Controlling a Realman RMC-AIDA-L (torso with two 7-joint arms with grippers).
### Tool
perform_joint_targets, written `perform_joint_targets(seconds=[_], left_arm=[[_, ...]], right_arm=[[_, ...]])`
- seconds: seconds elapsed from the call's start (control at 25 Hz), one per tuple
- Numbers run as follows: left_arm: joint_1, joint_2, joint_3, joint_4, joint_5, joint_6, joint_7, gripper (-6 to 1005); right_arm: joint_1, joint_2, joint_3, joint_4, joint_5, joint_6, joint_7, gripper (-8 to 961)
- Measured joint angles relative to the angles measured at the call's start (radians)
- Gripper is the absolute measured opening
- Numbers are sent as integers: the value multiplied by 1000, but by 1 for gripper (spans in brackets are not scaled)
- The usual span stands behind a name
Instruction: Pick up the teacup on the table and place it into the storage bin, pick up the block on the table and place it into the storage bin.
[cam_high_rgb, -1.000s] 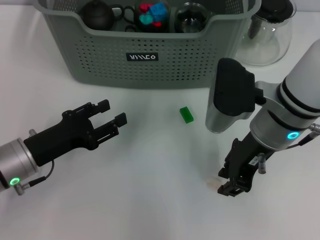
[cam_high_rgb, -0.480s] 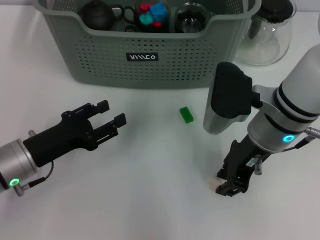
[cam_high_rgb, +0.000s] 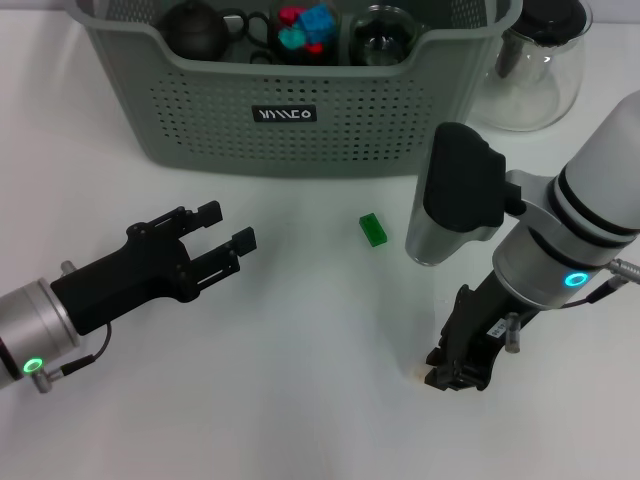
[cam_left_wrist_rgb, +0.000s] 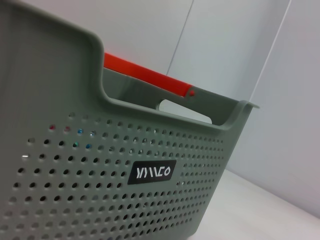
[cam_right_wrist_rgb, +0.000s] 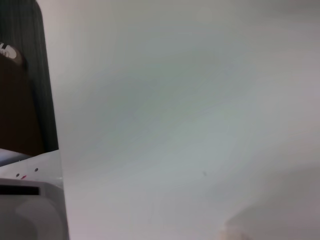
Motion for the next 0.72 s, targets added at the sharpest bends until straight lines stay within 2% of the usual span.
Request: perform_joint_targets(seconds=[0.2,0.4,0.56,0.6,0.64,0.72], left_arm=[[4,0,-1,0,1,0,0,661],[6,0,-2,1,1,-1,0,661],[6,0,-2,2,-1,-2,0,661],[5,0,-2,2,-1,-3,0,661],[5,0,-2,2,-1,-3,0,661],[4,1,-2,2,-1,-3,0,661]], right_arm=[[-5,-4,44,-34,-3,-33,9,182],[-43,-13,177,-174,-22,-129,-15,178],[-77,-10,393,-340,24,-207,-93,177],[-78,-8,510,-397,110,-228,-126,177],[-78,-8,510,-397,110,-228,-126,177],[-75,-8,591,-434,197,-211,-133,178]])
